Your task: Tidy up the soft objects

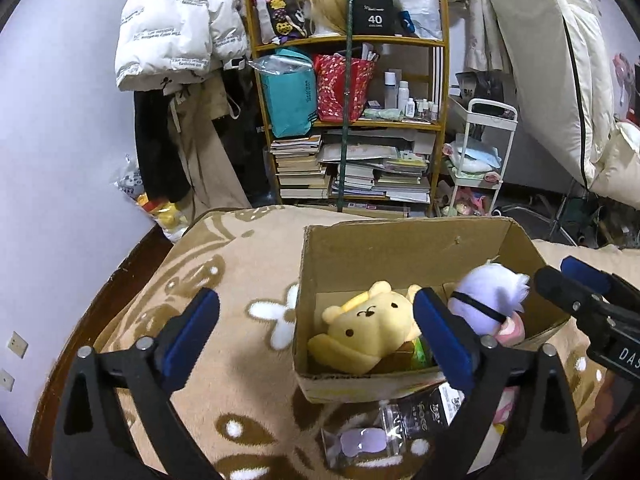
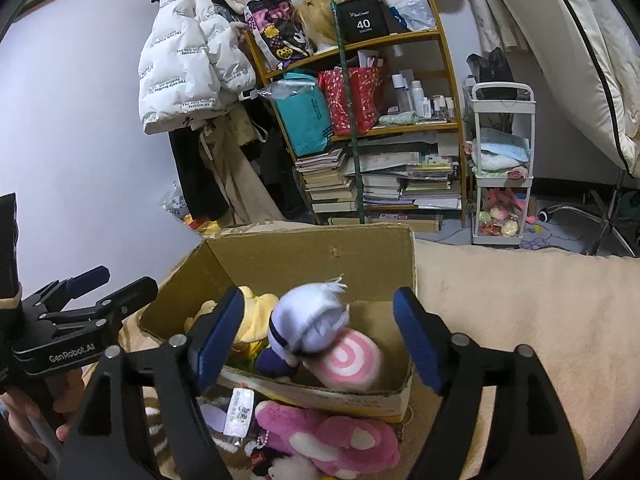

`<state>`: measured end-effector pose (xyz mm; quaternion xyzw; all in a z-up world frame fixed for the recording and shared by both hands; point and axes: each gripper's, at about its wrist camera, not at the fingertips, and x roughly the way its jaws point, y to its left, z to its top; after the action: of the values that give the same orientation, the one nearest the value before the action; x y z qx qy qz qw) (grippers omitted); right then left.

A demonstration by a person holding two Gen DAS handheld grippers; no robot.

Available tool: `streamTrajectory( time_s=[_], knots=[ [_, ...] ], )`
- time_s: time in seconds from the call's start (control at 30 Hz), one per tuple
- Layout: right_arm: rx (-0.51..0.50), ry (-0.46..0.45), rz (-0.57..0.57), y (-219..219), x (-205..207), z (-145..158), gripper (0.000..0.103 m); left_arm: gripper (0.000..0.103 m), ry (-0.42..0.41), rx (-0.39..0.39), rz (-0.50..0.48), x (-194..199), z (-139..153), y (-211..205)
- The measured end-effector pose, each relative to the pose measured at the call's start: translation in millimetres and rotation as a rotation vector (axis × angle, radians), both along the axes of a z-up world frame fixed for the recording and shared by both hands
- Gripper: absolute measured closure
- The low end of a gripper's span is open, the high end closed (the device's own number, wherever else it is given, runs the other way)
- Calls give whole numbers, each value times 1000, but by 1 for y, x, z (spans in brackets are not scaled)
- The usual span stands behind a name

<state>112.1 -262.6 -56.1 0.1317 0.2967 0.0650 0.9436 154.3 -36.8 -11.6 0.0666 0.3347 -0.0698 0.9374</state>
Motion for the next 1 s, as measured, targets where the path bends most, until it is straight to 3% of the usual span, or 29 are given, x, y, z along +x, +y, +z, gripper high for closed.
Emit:
streamTrajectory(
  time_s=[0.07, 0.27, 0.7, 1.0],
  knots=[
    [-5, 1, 3, 1, -4, 2, 10, 6, 6, -5, 8, -4, 2, 4],
    [-37, 12, 24, 11, -17, 6, 1, 5, 29, -16, 36, -18, 4, 14],
    [-83, 35, 43, 31, -53, 14, 1, 4, 79, -6, 49, -53, 13, 39],
    [-128, 75, 41, 40, -76, 11, 1, 4, 136, -1, 50, -79, 2, 48]
  ],
)
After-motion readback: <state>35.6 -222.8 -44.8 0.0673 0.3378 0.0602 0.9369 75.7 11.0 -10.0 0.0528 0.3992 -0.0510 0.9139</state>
